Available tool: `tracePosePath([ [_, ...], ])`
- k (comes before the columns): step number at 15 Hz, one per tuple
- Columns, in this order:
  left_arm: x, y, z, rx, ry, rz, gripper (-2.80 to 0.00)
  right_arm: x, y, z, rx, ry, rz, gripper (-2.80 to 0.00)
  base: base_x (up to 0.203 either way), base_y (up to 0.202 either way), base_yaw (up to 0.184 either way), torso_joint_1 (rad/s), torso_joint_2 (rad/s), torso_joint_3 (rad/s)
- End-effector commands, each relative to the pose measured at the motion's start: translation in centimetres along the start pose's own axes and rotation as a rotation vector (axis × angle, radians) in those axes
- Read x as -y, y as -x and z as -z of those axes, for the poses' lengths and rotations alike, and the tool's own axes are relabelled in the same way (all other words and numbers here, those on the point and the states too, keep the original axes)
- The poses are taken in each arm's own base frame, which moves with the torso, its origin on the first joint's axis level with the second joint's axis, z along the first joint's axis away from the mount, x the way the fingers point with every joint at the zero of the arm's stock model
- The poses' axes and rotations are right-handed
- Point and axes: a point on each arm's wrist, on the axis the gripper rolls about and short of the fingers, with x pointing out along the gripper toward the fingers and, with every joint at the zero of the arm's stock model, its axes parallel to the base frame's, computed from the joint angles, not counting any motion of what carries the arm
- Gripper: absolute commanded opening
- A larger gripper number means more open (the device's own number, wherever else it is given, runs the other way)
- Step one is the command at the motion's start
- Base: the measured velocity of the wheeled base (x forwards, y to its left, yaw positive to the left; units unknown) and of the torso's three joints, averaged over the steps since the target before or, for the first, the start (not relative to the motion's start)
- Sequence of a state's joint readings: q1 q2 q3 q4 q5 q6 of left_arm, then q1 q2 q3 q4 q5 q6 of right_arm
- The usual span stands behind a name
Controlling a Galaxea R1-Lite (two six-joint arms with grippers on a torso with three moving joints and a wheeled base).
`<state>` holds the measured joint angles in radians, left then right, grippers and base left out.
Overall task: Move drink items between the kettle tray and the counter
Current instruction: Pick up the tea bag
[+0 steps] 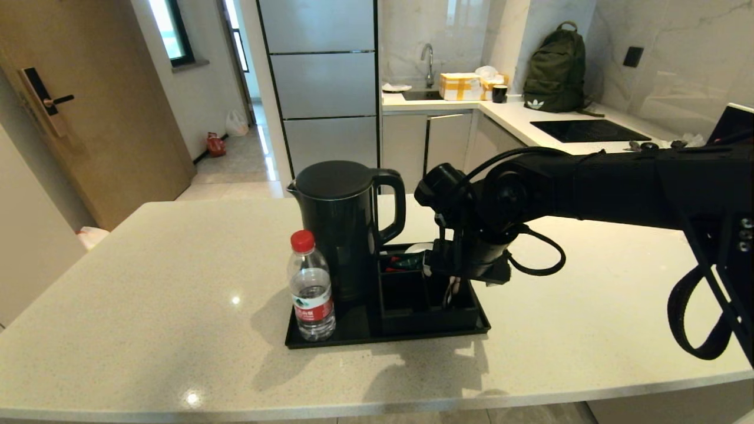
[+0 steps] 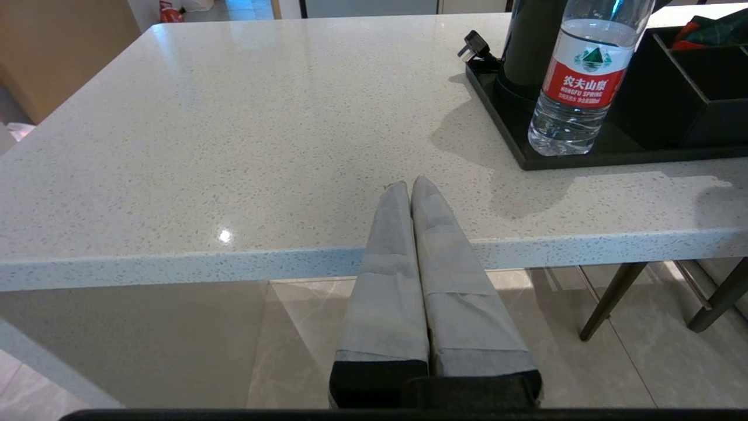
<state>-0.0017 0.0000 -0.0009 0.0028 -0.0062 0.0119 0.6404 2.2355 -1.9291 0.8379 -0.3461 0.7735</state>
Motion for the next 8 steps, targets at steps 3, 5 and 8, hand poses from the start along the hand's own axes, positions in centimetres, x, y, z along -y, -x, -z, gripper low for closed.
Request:
tracePosePath([
  [3, 0.00, 0.00, 0.01, -0.001, 0.000, 0.000, -2.80, -0.12, -0.10, 0.25, -0.003, 0.002, 0.011, 0.00, 0.000, 0.000, 0.000, 0.000, 0.00, 0.000],
  [5, 0.00, 0.01, -0.02, 0.000, 0.000, 0.000, -2.80, -0.11, -0.39, 0.32, -0.012, 0.002, 0.016, -2.80, 0.000, 0.000, 0.000, 0.000, 0.00, 0.000],
  [8, 0.00, 0.01, -0.02, 0.000, 0.000, 0.000, -2.80, -0.17, -0.52, 0.32, -0.009, 0.000, 0.016, -2.80, 0.000, 0.000, 0.000, 0.000, 0.00, 0.000],
])
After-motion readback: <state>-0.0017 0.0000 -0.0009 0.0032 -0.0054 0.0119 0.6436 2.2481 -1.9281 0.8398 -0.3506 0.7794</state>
